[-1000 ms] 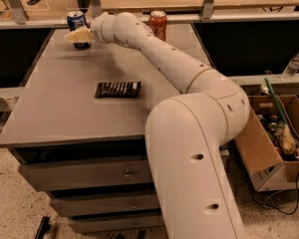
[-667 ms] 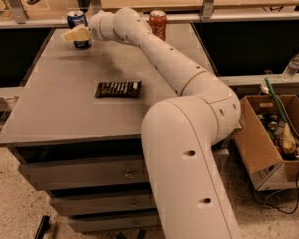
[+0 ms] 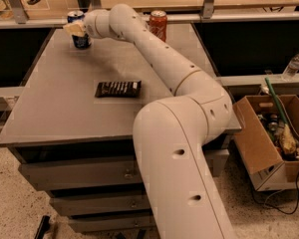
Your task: Pick pepsi can
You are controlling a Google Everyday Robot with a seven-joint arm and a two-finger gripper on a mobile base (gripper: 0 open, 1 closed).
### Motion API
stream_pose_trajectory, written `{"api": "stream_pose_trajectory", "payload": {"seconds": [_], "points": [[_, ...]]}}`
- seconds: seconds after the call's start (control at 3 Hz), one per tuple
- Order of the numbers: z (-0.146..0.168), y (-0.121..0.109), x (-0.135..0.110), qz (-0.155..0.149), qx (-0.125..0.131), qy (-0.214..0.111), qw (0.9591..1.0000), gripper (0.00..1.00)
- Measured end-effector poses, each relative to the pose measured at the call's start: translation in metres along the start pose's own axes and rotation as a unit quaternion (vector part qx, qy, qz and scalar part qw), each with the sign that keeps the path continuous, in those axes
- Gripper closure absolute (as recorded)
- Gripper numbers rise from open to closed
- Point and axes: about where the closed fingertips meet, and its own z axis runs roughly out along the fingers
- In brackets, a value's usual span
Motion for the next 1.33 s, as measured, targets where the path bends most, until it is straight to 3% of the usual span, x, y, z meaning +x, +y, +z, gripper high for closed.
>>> {"api": "stream_pose_trajectory", "payload": {"seconds": [0.67,1.0,1.33], "points": [[0.001,0.0,0.0,0.003,-0.002,0.007,1.0,0.85],[-0.011,-0.002,-0.007,0.009,-0.005,0.01,0.9999,1.0],[-0.035,-0.007,-0.021,0.016,-0.001,0.016,0.9997,1.0]]}}
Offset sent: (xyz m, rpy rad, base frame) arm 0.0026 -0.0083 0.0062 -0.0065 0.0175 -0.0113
